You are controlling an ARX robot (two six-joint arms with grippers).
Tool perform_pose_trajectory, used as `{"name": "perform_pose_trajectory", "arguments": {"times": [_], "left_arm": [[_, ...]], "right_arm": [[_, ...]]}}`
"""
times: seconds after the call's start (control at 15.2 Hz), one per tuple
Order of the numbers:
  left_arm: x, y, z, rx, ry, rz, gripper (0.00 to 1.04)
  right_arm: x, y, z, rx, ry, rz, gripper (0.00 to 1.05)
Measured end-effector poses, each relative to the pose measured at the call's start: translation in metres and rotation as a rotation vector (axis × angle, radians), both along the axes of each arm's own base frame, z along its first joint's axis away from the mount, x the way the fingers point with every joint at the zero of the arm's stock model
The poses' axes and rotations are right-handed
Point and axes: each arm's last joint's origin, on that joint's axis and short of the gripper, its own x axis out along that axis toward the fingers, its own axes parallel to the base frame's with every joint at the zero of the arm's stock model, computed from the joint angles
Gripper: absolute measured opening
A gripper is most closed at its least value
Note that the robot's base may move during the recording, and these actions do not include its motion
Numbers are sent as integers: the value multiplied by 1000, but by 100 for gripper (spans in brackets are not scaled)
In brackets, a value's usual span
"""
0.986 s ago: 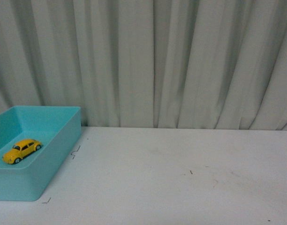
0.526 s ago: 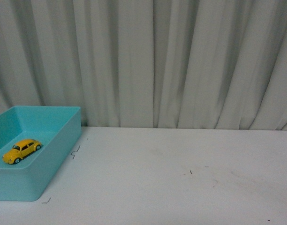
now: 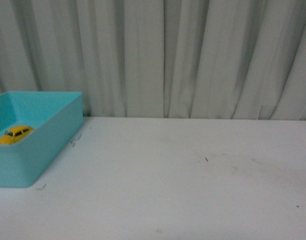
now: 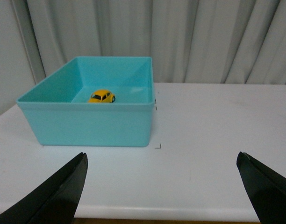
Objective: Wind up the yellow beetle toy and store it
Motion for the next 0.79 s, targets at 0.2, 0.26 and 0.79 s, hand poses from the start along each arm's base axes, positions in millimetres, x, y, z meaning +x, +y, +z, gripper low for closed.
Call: {"name": "perform_pose_trajectory", "arguments": {"times": [0.2, 0.26, 0.79], "left_arm": [[0, 0, 0, -1, 0, 0, 98], [0, 0, 0, -2, -1, 0, 98], [0, 0, 0, -2, 0, -2, 98]], "right_arm": [[0, 0, 0, 1, 0, 0, 98], [0, 0, 0, 0, 0, 0, 98], [0, 0, 0, 0, 0, 0, 98]]}}
